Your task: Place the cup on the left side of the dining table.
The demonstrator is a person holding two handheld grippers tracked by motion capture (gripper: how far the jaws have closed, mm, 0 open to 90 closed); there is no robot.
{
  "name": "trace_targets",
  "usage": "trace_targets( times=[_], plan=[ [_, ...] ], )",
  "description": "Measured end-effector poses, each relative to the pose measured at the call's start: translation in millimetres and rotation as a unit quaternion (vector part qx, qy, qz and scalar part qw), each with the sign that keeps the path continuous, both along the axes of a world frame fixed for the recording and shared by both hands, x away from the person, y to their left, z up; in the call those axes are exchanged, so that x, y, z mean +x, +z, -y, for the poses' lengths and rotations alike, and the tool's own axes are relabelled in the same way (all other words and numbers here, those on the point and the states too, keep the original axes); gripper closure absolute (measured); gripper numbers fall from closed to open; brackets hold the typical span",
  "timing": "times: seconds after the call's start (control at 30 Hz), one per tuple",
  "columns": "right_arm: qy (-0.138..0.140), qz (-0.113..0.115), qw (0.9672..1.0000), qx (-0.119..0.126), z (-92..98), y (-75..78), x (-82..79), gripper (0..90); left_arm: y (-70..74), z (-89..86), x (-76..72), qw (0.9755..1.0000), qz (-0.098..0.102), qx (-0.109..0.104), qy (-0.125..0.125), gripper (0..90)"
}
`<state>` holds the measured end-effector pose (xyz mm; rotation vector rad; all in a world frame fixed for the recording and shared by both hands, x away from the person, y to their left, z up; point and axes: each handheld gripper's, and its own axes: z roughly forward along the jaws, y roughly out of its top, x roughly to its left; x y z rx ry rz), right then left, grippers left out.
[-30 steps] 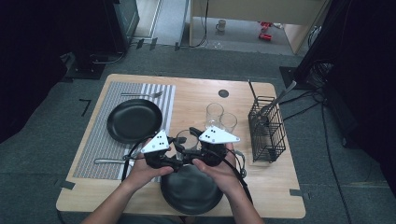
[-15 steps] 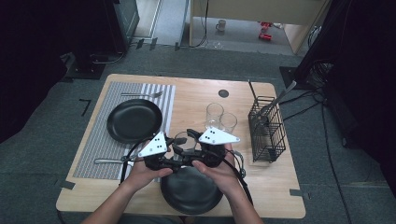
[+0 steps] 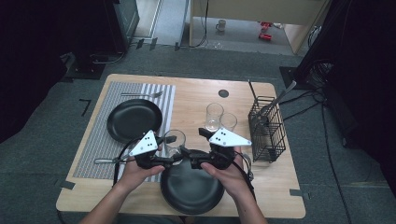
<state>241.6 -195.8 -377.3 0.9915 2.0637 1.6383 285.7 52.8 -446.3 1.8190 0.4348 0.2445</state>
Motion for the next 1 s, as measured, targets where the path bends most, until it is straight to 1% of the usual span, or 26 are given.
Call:
trace_targets(
  times=[0.2,0.3,0.43,0.57,0.63,0.77,1.0],
  plan=[
    [-0.017,0.0,0.9999,0.0,13.4,-2.8,-2.8,13.6,-2.3,-10.7,3.8,0.9997,-0.007,-0.006,0.021,31.0],
    [-0.027,-0.003,0.9996,-0.002,20.1,-5.8,-4.1,13.4,-3.9,-16.0,5.6,0.9995,-0.01,-0.005,0.031,31.1],
    [-0.038,-0.005,0.9992,-0.004,27.7,-9.9,-5.7,13.2,-5.9,-22.0,7.4,0.9991,-0.008,-0.001,0.043,31.1],
    [-0.049,-0.009,0.9987,-0.01,34.5,-15.0,-7.4,13.0,-7.3,-27.1,8.8,0.9985,-0.008,-0.002,0.054,31.0],
    [-0.053,-0.011,0.9985,-0.01,37.0,-17.2,-8.3,13.0,-7.9,-29.5,9.6,0.9981,-0.007,0.0,0.061,31.0],
    [-0.06,-0.014,0.998,-0.014,42.3,-20.9,-10.1,13.0,-10.1,-34.0,11.9,0.9971,-0.011,0.006,0.076,31.1],
    [-0.074,-0.02,0.9969,-0.015,53.7,-27.8,-13.7,13.0,-15.0,-39.8,15.6,0.9956,-0.014,0.018,0.091,31.1]
  ],
)
